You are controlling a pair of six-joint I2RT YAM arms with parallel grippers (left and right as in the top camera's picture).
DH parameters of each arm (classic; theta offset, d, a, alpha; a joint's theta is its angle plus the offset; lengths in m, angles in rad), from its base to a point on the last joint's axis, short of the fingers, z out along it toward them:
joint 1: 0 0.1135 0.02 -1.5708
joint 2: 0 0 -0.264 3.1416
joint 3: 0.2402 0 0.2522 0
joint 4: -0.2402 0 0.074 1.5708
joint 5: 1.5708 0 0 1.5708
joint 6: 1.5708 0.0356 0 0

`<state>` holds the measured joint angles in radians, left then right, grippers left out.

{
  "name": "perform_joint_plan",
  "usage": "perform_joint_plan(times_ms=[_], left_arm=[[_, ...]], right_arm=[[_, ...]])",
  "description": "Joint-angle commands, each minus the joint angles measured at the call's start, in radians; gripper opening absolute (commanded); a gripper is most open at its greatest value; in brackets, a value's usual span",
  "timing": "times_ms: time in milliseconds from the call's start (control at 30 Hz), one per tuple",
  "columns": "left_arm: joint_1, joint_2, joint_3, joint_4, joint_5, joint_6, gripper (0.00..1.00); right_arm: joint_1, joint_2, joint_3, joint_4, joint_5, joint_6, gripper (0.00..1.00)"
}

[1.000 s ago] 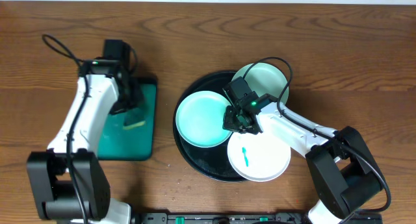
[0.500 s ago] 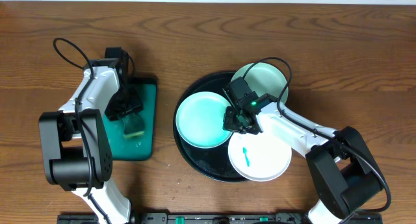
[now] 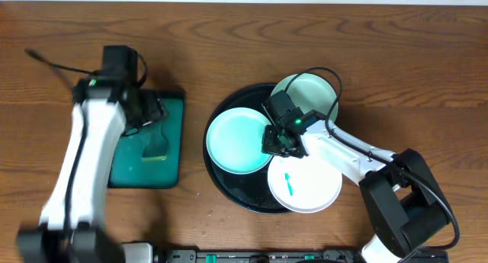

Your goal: Clean dirty plates on tray and stack at the side

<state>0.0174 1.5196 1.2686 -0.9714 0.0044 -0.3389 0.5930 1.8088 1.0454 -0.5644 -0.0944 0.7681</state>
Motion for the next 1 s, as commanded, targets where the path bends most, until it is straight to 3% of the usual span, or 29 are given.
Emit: perform_joint_plan(times_ms=[0, 200, 500, 633, 833, 967], left_arm=[[-0.02, -0.141, 0.014, -0.046, 0.014, 0.006, 0.81], [-0.037, -0.237, 0.014, -0.089, 0.019, 0.005, 0.81], [-0.037, -0.24, 0.014, -0.093, 0.123, 0.006, 0.82], [-0.037, -0.24, 0.014, -0.094, 0.124, 0.006, 0.82], [-0.037, -0.24, 0.014, -0.109, 0.145, 0.006, 0.82], [-0.037, -0.24, 0.014, -0.129, 0.146, 0.006, 0.82]], right_arm=[[0.003, -0.063, -0.024, -0.02, -0.011, -0.033, 0.01], [0.0, -0.19, -0.024, -0.042, -0.011, 0.019, 0.01], [-0.053, -0.406, -0.024, -0.173, -0.087, 0.02, 0.01], [-0.097, -0.467, -0.025, -0.216, -0.223, -0.002, 0.01], [-0.169, -0.479, -0.046, -0.239, -0.576, -0.095, 0.01], [-0.218, -0.479, -0.14, -0.148, -0.717, -0.127, 0.01]])
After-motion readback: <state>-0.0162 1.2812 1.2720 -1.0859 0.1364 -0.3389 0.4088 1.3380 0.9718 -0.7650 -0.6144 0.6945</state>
